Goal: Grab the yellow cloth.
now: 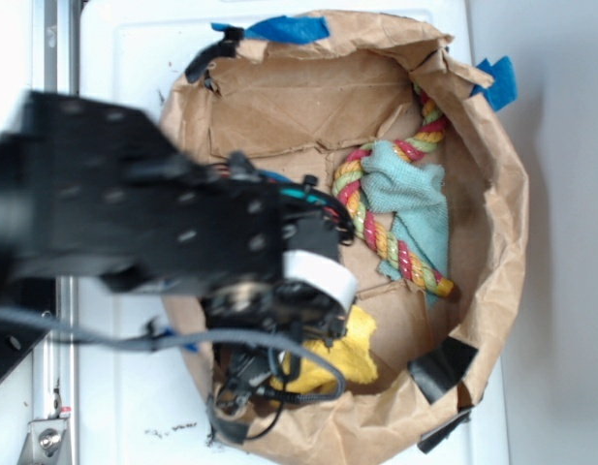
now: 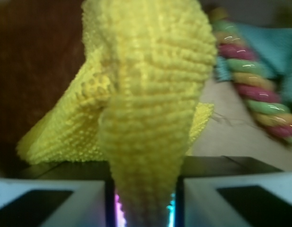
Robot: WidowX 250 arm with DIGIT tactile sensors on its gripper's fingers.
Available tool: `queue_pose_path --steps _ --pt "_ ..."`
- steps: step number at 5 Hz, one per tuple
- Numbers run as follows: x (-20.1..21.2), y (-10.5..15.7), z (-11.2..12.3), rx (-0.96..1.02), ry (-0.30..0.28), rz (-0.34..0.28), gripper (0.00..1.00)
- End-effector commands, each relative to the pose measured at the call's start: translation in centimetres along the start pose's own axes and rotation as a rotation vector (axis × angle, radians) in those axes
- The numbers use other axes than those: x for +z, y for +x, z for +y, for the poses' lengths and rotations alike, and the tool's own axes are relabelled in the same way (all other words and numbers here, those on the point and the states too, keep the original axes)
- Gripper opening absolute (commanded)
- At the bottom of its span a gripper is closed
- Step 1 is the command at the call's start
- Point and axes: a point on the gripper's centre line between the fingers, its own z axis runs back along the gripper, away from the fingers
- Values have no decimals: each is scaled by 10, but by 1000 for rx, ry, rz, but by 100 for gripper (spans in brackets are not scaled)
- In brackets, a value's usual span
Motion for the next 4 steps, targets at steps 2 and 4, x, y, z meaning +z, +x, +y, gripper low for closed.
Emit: queue_pose_path --steps 2,4 --pt "86 -3 27 377 144 100 0" --pt "94 31 61 358 121 78 0"
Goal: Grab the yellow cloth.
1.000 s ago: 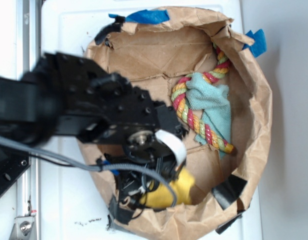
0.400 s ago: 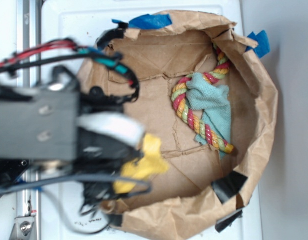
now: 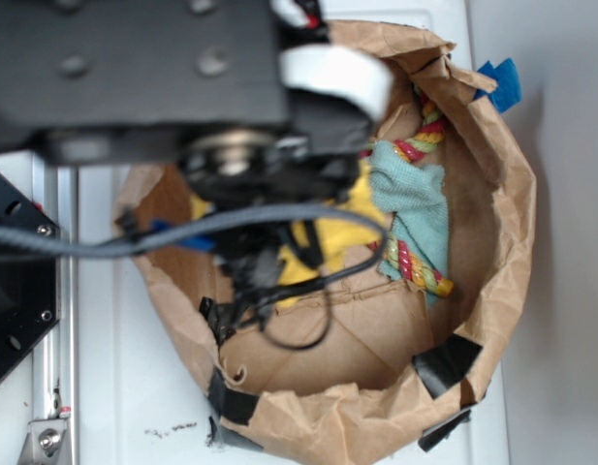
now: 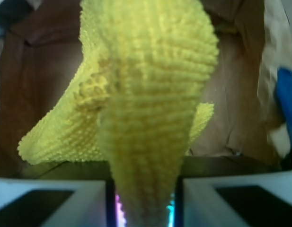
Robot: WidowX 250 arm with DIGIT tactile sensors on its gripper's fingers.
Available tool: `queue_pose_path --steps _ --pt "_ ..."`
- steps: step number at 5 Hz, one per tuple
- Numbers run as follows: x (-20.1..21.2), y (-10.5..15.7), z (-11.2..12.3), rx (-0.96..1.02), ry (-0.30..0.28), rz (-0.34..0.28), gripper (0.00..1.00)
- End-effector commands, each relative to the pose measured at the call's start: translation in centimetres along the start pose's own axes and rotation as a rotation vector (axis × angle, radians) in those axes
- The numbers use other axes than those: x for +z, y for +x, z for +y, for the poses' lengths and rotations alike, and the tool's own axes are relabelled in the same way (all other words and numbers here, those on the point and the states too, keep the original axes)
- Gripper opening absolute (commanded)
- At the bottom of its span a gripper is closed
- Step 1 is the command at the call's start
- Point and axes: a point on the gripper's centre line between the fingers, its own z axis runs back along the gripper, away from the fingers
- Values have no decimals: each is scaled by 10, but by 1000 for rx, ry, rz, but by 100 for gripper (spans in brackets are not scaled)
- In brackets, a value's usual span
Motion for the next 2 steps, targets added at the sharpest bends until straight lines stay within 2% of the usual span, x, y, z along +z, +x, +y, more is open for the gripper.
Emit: queue_pose_path --steps 1,2 --pt "21 49 1 -19 -21 -93 0" --pt "18 49 0 -19 -20 -92 0"
